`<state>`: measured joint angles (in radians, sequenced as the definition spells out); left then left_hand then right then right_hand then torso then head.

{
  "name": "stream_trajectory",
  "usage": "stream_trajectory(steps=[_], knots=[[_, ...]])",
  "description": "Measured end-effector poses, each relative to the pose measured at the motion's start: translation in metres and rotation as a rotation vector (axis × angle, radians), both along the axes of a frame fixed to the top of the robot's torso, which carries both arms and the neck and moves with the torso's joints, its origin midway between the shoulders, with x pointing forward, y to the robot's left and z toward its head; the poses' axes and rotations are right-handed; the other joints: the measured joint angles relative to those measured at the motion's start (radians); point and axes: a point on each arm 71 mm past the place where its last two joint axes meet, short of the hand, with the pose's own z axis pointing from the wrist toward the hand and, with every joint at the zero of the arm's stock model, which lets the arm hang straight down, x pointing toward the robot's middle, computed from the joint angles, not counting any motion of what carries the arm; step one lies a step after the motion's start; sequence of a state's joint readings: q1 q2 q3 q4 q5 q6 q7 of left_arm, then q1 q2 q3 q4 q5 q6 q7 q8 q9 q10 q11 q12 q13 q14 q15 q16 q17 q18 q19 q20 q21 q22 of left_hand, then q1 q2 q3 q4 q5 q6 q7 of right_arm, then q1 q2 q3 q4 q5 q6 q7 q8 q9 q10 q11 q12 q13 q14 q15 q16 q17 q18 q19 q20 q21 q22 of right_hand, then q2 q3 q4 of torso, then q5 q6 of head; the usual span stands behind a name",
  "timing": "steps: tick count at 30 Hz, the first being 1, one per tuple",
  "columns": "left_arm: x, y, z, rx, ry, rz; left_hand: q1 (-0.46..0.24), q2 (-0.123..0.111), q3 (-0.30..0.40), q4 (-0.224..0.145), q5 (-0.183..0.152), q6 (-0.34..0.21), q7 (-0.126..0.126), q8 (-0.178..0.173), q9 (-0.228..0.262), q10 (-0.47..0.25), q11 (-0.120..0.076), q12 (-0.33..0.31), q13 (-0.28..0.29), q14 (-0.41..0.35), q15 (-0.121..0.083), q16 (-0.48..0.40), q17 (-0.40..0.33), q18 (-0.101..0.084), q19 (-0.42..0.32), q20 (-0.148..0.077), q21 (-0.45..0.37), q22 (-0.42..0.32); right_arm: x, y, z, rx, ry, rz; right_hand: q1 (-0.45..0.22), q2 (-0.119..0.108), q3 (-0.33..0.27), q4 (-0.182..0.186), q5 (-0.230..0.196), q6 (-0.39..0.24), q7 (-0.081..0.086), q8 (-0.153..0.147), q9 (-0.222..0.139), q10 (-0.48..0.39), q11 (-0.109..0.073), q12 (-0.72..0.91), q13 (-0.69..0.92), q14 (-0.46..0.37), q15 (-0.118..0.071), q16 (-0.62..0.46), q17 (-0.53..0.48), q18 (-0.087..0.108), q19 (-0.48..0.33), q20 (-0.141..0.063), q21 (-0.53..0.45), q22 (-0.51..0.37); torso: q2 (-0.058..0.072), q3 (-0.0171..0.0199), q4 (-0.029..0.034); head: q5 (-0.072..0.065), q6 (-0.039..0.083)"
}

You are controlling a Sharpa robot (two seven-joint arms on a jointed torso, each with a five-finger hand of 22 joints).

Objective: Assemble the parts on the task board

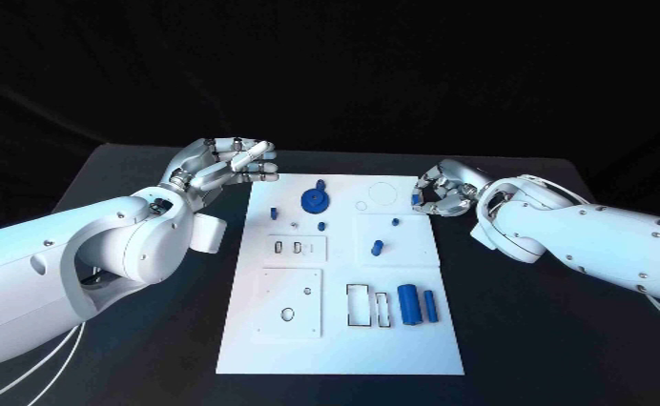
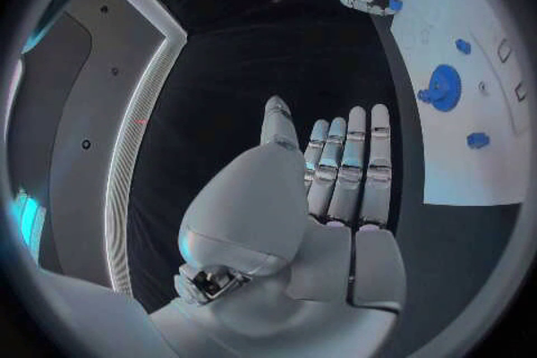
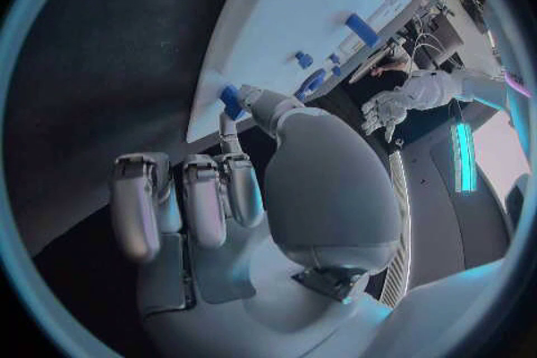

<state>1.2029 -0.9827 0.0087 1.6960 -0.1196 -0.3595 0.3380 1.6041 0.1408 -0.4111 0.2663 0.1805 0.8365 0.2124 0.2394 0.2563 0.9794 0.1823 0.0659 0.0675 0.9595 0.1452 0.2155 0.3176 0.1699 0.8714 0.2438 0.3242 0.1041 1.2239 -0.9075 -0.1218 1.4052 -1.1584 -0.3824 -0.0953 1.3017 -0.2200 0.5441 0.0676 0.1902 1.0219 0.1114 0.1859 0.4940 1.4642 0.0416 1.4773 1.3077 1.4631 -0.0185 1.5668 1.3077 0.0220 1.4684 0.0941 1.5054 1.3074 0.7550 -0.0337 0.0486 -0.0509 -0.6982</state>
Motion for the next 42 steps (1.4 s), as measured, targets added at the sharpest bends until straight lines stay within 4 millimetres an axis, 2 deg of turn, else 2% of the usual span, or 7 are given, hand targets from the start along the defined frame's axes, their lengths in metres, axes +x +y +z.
stream_trajectory(steps=[5,8,18,24,30,39,42], knots=[[0.0,0.0,0.0,0.001,0.001,0.001,0.0,0.0,0.0,0.0,0.0,0.0,0.0,0.0,0.001,0.0,0.0,0.0,0.0,0.0,0.0,0.0,0.0,0.0,0.0,0.0,0.0,-0.001,-0.001,0.002,0.002,0.001,-0.017,0.002,-0.012,0.004,0.003,0.003,0.031,0.018,-0.011,0.012,0.007,0.002,-0.01,0.006,0.0,0.004,-0.011,0.0,0.0,0.0,-0.002,-0.009,0.007,0.0,0.0,0.0001,0.0,0.0,-0.001],[0.0,0.001,0.0,0.001,0.001,0.001,0.0,0.0,-0.003,-0.003,0.0,0.0,0.0,0.0,0.001,0.0,0.0,0.0,0.0,0.0,0.0,0.0,0.001,0.0,0.0,0.0,0.0,-0.001,-0.004,0.005,0.003,0.007,-0.03,0.009,-0.02,0.005,0.005,0.005,0.042,0.022,-0.008,0.016,0.008,0.002,-0.01,0.012,0.0,0.004,-0.011,0.0,0.0,0.0,-0.004,-0.01,0.014,0.0,0.0,0.0005,-0.0001,0.0,-0.002],[0.001,0.002,-0.001,0.003,0.002,0.007,0.0,0.0,-0.003,-0.003,0.0,0.0,0.0,0.0,0.002,0.0,0.0,0.0,0.0,0.0,0.0,0.0,0.001,0.0,0.0,0.0,0.0,-0.001,-0.019,0.031,0.02,0.06,-0.085,0.075,-0.031,0.005,0.008,0.003,0.044,0.023,-0.01,0.019,0.014,-0.001,-0.013,0.012,0.0,0.004,-0.01,0.0,0.0,0.0,-0.002,-0.013,0.018,0.0,-0.004,-0.0002,-0.0006,0.002,-0.001],[0.003,0.004,-0.001,0.005,0.002,0.012,0.0,0.0,-0.003,-0.003,0.0,0.0,0.0,0.0,0.002,0.0,0.0,0.0,0.0,0.0,0.0,0.0,0.001,0.0,0.0,0.0,0.0,-0.001,-0.027,0.061,0.034,0.091,-0.12,0.139,-0.032,0.006,0.008,0.003,0.048,0.024,-0.01,0.019,0.014,0.002,-0.017,0.012,0.0,0.0,-0.014,0.0,0.0,0.0,0.0,-0.014,0.022,0.0,-0.007,-0.0015,-0.0001,0.006,-0.001],[0.005,0.005,-0.002,0.007,0.002,0.017,0.0,0.0,-0.003,-0.003,0.0,0.0,0.0,0.0,0.002,0.0,0.0,0.0,0.0,0.0,0.0,0.0,0.001,0.0,0.0,0.0,0.0,-0.001,-0.035,0.103,0.039,0.115,-0.135,0.206,-0.038,0.015,0.011,0.005,0.052,0.024,-0.01,0.022,0.014,0.002,-0.017,0.012,0.0,0.004,-0.018,0.0,0.0,0.0,0.0,-0.014,0.022,0.001,-0.013,-0.004,0.0015,0.016,-0.01],[0.009,0.004,-0.004,0.009,0.003,0.021,0.0,0.008,-0.003,-0.003,0.0,0.0,0.0,0.0,0.003,0.0,0.0,0.0,0.0,0.0,0.0,0.0,0.003,0.0,0.0,0.0,0.0,-0.002,-0.053,0.169,0.03,0.135,-0.13,0.313,-0.036,0.02,0.011,0.005,0.052,0.024,-0.01,0.022,0.014,0.003,-0.017,0.012,0.0,0.004,-0.018,0.0,0.0,0.0,-0.004,-0.017,0.022,0.001,-0.022,-0.0091,0.0046,0.04,-0.022],[0.01,0.003,-0.004,0.008,0.003,0.02,0.0,0.008,-0.003,-0.003,0.0,0.0,0.0,0.0,0.002,0.0,0.0,0.0,0.0,0.0,0.0,0.0,0.003,0.0,0.0,0.0,0.0,-0.002,-0.058,0.182,0.022,0.13,-0.124,0.332,-0.035,0.02,0.011,0.005,0.052,0.024,-0.011,0.022,0.014,0.003,-0.017,0.012,0.0,0.004,-0.018,0.0,0.0,0.0,-0.004,-0.017,0.022,0.001,-0.025,-0.0115,0.0062,0.044,-0.024]])
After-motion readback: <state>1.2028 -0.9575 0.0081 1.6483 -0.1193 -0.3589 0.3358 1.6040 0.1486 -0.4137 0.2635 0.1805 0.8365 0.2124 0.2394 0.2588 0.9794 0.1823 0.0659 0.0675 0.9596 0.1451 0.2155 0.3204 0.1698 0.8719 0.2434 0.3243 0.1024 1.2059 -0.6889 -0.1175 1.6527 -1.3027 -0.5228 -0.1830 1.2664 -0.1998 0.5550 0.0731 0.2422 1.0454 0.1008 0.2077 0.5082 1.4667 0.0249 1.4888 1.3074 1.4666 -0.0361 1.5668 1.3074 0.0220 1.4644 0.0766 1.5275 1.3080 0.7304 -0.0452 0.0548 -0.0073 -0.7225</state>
